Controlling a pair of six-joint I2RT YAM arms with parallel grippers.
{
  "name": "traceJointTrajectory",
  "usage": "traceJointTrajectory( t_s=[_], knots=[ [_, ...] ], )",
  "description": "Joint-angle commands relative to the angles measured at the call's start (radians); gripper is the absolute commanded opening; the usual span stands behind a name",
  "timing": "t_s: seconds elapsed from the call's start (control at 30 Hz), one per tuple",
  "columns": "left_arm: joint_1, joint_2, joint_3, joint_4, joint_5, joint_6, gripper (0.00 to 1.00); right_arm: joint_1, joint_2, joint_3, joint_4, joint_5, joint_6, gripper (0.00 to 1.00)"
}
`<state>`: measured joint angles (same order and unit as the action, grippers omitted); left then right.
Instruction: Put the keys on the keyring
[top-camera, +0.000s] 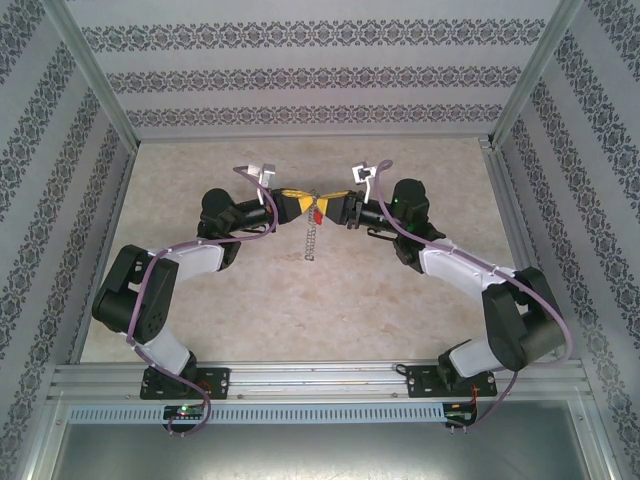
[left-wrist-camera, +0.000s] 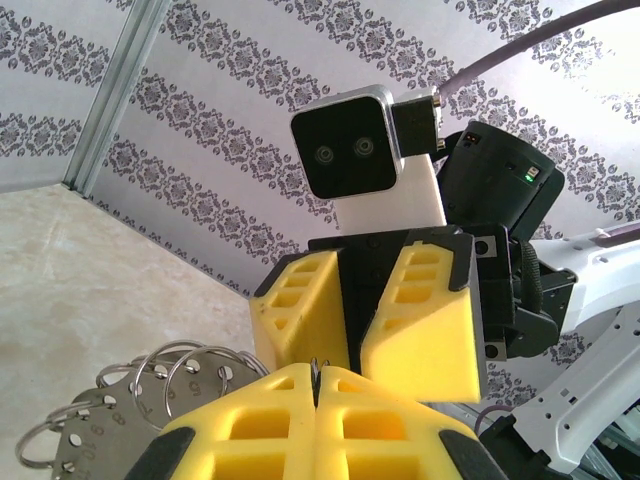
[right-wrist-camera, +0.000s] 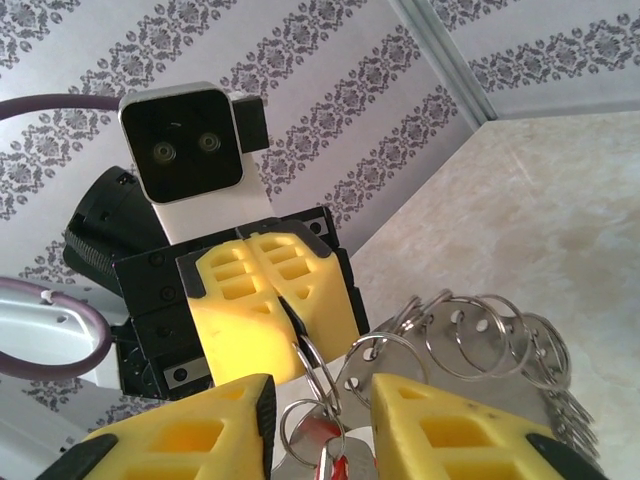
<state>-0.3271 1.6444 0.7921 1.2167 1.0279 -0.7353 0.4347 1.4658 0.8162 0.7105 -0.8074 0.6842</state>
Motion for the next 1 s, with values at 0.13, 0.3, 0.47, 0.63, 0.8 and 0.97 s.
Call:
traceJointTrajectory(
  t_s=[0.13,0.3,0.47,0.63,0.8,0.97],
  knots=[
    [-0.006,-0.001,0.038,0.077,0.016,-0.005,0.0,0.012,0.023,0.038,0.069,-0.047,0.012,0.25],
    [-0.006,-0.001,0.037,0.073,0.017,-0.003,0.0,0.013,0.022,0.044,0.069,-0.058,0.015,0.23],
    [-0.006,0.0,0.033,0.073,0.017,-0.002,0.0,0.019,0.03,0.052,0.067,-0.065,0.017,0.23],
    [-0.007,-0.004,0.033,0.074,0.017,-0.004,0.0,0.024,0.039,0.063,0.066,-0.076,0.018,0.08],
    [-0.007,-0.01,0.037,0.051,0.019,0.021,0.0,0.015,0.028,0.061,0.038,-0.078,-0.012,0.0],
    [0.005,-0.071,0.075,-0.169,0.026,0.17,0.17,-0.042,0.02,0.083,-0.084,-0.112,-0.093,0.0]
  ],
)
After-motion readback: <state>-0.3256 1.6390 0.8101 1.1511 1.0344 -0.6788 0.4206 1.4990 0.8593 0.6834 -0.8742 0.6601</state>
